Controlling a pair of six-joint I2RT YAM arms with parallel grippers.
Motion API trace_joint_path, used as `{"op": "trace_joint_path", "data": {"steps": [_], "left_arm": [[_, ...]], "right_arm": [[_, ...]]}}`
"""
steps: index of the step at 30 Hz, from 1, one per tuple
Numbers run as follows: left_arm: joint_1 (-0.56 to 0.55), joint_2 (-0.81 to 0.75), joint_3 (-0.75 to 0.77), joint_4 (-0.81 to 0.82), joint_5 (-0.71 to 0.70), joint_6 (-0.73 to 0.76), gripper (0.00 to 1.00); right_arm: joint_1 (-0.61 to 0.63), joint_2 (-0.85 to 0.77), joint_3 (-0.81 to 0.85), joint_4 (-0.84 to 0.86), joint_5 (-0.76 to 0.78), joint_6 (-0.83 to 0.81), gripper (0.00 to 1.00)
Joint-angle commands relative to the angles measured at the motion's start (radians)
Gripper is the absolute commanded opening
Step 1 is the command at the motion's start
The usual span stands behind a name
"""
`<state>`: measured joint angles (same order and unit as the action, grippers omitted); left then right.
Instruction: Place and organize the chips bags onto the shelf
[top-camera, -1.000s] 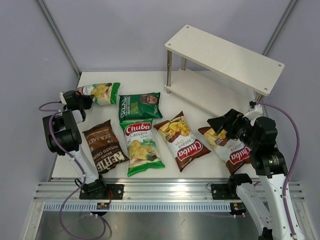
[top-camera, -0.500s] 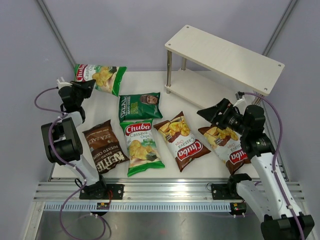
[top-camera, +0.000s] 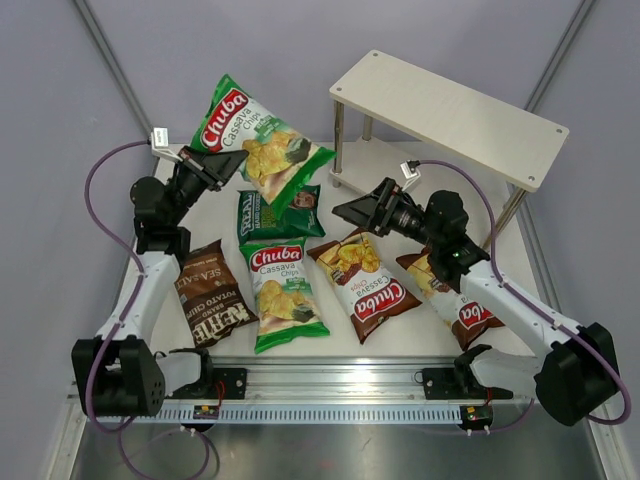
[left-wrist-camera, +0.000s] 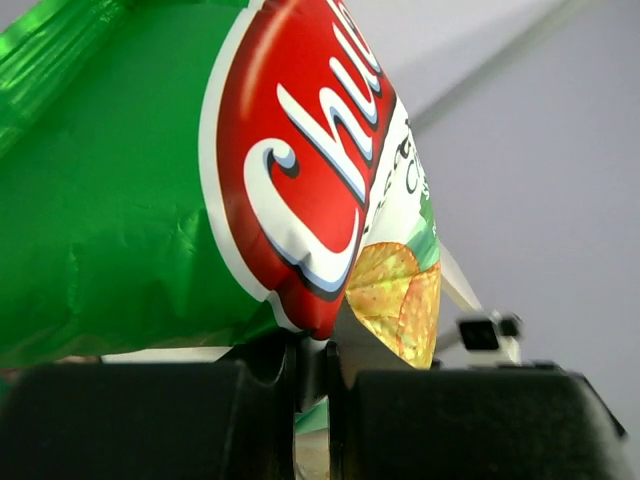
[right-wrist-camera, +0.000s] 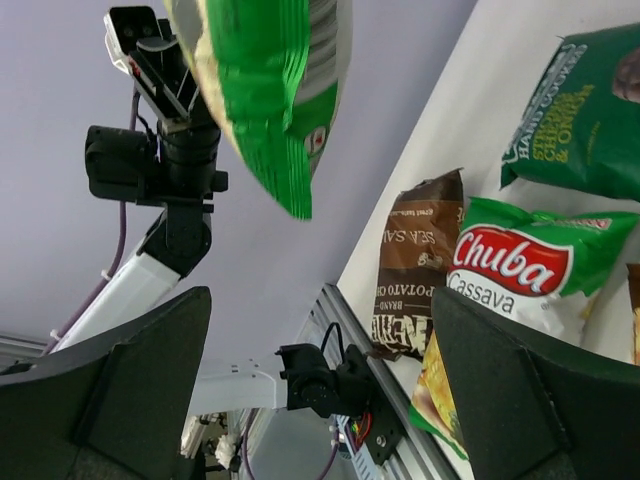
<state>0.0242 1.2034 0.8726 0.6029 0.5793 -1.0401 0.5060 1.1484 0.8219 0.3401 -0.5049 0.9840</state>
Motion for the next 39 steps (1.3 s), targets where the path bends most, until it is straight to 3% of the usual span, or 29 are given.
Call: {"op": "trace_joint_path", "data": {"steps": [1,10,17,19,20,22,23,24,25,27,29,33,37,39], "left_arm": [[-0.018,-0.065,-0.023,-0.011,0.091,0.031,0.0],[-0.217,-0.108,-0.004,-0.034,0.195,0.057,0.0],[-0.308,-0.053,0.0,0.099,0.309,-0.009,0.0],[-0.311,-0.038,0.014,0.09,0.327,-0.008,0.0],[-0.311,-0.036,0.019,0.081,0.332,-0.002,0.0],[-0.311,-0.041,0.06,-0.015,0.324,0.049,0.0],[-0.311,-0.05,0.078,-0.073,0.312,0.117,0.03],[-0.311,-0.057,0.104,-0.206,0.294,0.159,0.1],[-0.311,-0.067,0.147,-0.286,0.233,0.202,0.27],[-0.311,-0.096,0.187,-0.459,0.16,0.296,0.45],[-0.311,-0.126,0.241,-0.576,0.036,0.357,0.79],[-0.31,-0.207,0.282,-0.846,-0.224,0.408,0.91],[-0.31,-0.323,0.261,-0.946,-0.491,0.44,0.95],[-0.308,-0.364,0.266,-0.994,-0.532,0.465,0.96]], "right_arm": [[0.026,0.027,0.065,0.186,0.008,-0.007,0.99],[0.04,0.036,0.068,0.247,-0.014,-0.034,0.99],[0.04,0.004,0.059,0.195,0.011,-0.076,0.97],[0.039,-0.003,0.056,0.198,0.0,-0.08,0.87],[0.04,-0.009,0.054,0.195,-0.001,-0.082,0.71],[0.04,-0.026,0.049,0.189,-0.003,-0.084,0.58],[0.04,-0.035,0.049,0.175,-0.017,-0.096,0.44],[0.04,-0.039,0.057,0.165,-0.021,-0.099,0.38],[0.04,-0.045,0.062,0.154,-0.024,-0.107,0.32],[0.042,-0.062,0.071,0.134,-0.02,-0.108,0.28],[0.04,-0.085,0.094,0.093,0.006,-0.126,0.27],[0.035,-0.095,0.189,-0.044,0.084,-0.185,0.25],[-0.019,-0.061,0.295,-0.116,0.137,-0.174,0.22],[-0.056,-0.029,0.363,-0.139,0.138,-0.153,0.22]]}}
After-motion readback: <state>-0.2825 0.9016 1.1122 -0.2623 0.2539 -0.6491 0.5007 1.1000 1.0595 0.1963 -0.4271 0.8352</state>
